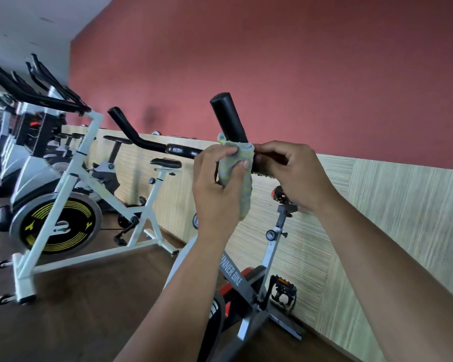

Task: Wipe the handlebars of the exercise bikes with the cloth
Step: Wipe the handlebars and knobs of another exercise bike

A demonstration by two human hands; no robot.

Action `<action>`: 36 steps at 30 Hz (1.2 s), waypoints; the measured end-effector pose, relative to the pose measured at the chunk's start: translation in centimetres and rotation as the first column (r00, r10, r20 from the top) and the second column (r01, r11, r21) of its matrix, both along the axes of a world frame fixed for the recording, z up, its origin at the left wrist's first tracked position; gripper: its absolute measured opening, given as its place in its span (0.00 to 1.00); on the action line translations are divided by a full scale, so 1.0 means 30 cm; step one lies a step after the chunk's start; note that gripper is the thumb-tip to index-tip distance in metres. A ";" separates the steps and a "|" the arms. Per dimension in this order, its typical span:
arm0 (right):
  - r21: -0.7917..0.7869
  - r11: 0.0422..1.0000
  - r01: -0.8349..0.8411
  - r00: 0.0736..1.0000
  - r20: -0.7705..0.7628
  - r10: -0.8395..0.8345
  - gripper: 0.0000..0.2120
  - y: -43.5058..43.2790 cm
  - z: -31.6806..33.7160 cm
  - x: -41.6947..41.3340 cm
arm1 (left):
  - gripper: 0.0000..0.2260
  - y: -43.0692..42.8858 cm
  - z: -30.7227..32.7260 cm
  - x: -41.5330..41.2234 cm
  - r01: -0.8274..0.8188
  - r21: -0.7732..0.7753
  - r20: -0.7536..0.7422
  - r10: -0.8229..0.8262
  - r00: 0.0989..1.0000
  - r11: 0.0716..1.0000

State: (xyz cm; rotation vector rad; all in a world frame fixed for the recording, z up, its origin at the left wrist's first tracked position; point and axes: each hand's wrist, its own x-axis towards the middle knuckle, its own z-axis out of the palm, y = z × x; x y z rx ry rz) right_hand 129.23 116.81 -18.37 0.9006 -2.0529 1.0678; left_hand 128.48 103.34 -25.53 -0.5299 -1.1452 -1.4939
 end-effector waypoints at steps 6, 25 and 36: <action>0.027 0.999 -0.029 0.998 0.048 0.027 0.09 0.001 0.029 -0.002 | 0.13 0.028 -0.033 -0.020 0.146 0.039 -0.045 -0.144 0.988 0.989; 0.126 0.966 0.225 0.974 -0.011 -0.225 0.06 0.107 0.043 -0.085 | 0.17 0.171 -0.063 -0.140 0.402 0.150 0.235 -0.427 0.873 0.903; -0.320 0.896 0.307 0.941 -0.035 -0.335 0.04 0.131 -0.163 -0.069 | 0.09 0.185 -0.147 -0.209 0.369 0.091 0.377 -0.375 0.847 0.925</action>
